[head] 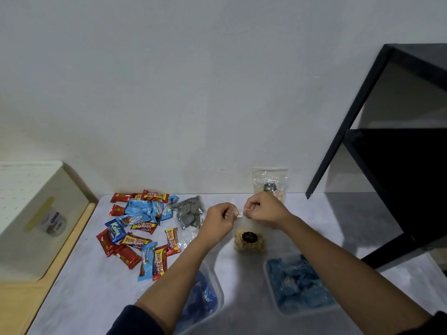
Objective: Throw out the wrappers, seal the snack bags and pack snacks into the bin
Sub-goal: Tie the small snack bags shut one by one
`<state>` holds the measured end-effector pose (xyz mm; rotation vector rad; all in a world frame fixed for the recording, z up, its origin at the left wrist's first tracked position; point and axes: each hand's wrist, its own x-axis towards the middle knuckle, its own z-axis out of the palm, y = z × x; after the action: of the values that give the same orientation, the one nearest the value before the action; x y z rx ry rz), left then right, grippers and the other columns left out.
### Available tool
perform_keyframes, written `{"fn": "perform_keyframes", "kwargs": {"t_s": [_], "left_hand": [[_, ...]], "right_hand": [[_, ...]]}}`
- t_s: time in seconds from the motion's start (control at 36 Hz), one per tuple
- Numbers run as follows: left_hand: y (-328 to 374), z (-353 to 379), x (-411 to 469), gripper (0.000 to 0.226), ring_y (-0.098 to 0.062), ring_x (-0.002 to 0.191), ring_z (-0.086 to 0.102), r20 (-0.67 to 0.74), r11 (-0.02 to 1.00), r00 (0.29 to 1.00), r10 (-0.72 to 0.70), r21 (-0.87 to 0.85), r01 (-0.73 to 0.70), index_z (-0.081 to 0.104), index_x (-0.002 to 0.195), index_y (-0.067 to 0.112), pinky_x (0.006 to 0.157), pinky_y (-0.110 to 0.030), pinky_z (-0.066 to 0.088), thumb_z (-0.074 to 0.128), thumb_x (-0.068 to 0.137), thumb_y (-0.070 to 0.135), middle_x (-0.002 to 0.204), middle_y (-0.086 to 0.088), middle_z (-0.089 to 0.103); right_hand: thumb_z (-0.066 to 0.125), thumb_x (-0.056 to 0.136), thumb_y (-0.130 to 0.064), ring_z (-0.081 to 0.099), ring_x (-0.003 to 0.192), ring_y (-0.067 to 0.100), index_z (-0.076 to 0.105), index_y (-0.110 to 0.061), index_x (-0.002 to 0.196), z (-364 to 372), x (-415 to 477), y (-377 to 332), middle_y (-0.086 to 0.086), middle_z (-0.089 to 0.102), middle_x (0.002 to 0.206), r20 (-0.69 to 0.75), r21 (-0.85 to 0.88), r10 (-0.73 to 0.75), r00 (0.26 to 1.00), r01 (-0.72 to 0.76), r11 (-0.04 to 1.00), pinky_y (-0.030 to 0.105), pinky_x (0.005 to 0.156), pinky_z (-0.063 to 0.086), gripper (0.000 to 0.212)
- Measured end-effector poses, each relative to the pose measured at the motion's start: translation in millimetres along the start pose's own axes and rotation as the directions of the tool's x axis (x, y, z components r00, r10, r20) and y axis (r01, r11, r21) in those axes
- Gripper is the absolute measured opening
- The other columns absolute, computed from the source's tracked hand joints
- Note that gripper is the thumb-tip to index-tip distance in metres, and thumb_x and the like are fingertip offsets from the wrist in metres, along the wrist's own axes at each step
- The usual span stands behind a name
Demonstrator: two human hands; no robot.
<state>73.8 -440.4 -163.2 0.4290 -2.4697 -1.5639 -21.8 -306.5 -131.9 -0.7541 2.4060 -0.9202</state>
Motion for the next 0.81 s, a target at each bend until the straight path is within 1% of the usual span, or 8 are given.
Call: {"fn": "perform_keyframes", "kwargs": {"t_s": [0.11, 0.22, 0.33, 0.42, 0.56, 0.61, 0.69, 0.81], "left_hand": [[2, 0, -1, 0.019, -0.001, 0.062, 0.055, 0.004, 1.000, 1.000, 0.002, -0.003, -0.002, 0.062, 0.075, 0.016, 0.059, -0.005, 0.040, 0.057, 0.085, 0.000, 0.068, 0.002, 0.062], [-1, -1, 0, 0.028, -0.013, 0.070, 0.059, -0.009, 1.000, 1.000, -0.010, -0.019, 0.009, 0.059, 0.070, 0.025, 0.062, -0.010, 0.042, 0.057, 0.085, 0.001, 0.070, 0.002, 0.062], [0, -1, 0, 0.030, -0.011, 0.067, 0.054, 0.014, 0.998, 0.999, -0.042, -0.051, 0.043, 0.058, 0.070, 0.026, 0.059, -0.006, 0.039, 0.057, 0.087, 0.001, 0.066, 0.006, 0.057], [-1, 0, 2, 0.031, -0.014, 0.071, 0.055, 0.041, 0.995, 0.997, -0.060, -0.083, 0.063, 0.059, 0.070, 0.026, 0.062, -0.008, 0.040, 0.055, 0.087, 0.000, 0.066, 0.005, 0.057], [-3, 0, 3, 0.029, -0.015, 0.073, 0.052, 0.055, 0.992, 0.996, -0.063, -0.107, 0.068, 0.060, 0.071, 0.026, 0.066, -0.016, 0.041, 0.057, 0.088, 0.002, 0.071, -0.003, 0.059], [-3, -1, 3, 0.026, -0.011, 0.069, 0.050, 0.065, 0.992, 0.996, -0.062, -0.101, 0.068, 0.060, 0.072, 0.024, 0.064, -0.013, 0.039, 0.057, 0.088, 0.003, 0.072, -0.003, 0.059], [-2, -2, 2, 0.019, 0.006, 0.057, 0.047, 0.081, 0.993, 0.994, -0.066, -0.093, 0.074, 0.061, 0.076, 0.018, 0.058, -0.007, 0.036, 0.057, 0.088, 0.005, 0.066, 0.005, 0.056], [-2, -3, 0, 0.013, 0.009, 0.049, 0.044, 0.084, 0.994, 0.994, -0.068, -0.074, 0.075, 0.061, 0.079, 0.014, 0.054, -0.006, 0.034, 0.057, 0.089, 0.007, 0.063, 0.008, 0.053]], "right_hand": [[0.062, 0.067, -0.016, 0.062, 0.068, 0.014, 0.061, -0.032, 0.051, -1, 0, -4, -0.005, 0.067, 0.066, -0.004, -0.047, -0.001, 1.000, 0.001, 0.999, 0.031, 0.065, 0.051, 0.023], [0.067, 0.069, -0.015, 0.059, 0.064, 0.011, 0.063, -0.032, 0.052, -3, 1, -3, -0.004, 0.067, 0.067, 0.039, 0.003, 0.010, 0.999, -0.010, 1.000, 0.033, 0.066, 0.052, 0.024], [0.069, 0.069, -0.013, 0.058, 0.062, 0.007, 0.064, -0.035, 0.052, -8, 0, -4, -0.007, 0.066, 0.063, 0.053, 0.008, 0.004, 0.999, -0.004, 1.000, 0.027, 0.066, 0.048, 0.028], [0.067, 0.070, -0.011, 0.054, 0.054, 0.000, 0.064, -0.032, 0.052, -8, -1, -7, -0.015, 0.062, 0.051, 0.053, 0.002, 0.025, 0.998, -0.025, 1.000, 0.023, 0.063, 0.045, 0.028], [0.067, 0.070, -0.016, 0.056, 0.054, 0.005, 0.064, -0.032, 0.052, -6, -4, -8, -0.009, 0.062, 0.052, 0.017, -0.023, 0.051, 0.999, -0.051, 0.998, 0.023, 0.061, 0.046, 0.024], [0.067, 0.070, -0.020, 0.057, 0.057, 0.006, 0.063, -0.032, 0.053, -5, -5, -10, -0.010, 0.062, 0.055, 0.003, -0.047, 0.065, 0.998, -0.065, 0.997, 0.022, 0.059, 0.044, 0.021], [0.067, 0.070, -0.024, 0.058, 0.064, 0.007, 0.064, -0.030, 0.057, -3, -6, -13, -0.010, 0.063, 0.061, -0.023, -0.074, 0.076, 0.997, -0.077, 0.994, 0.020, 0.057, 0.041, 0.015], [0.067, 0.070, -0.025, 0.061, 0.070, 0.011, 0.064, -0.031, 0.058, 0, -8, -15, -0.008, 0.066, 0.068, -0.041, -0.092, 0.082, 0.996, -0.085, 0.992, 0.020, 0.057, 0.040, 0.014]]}}
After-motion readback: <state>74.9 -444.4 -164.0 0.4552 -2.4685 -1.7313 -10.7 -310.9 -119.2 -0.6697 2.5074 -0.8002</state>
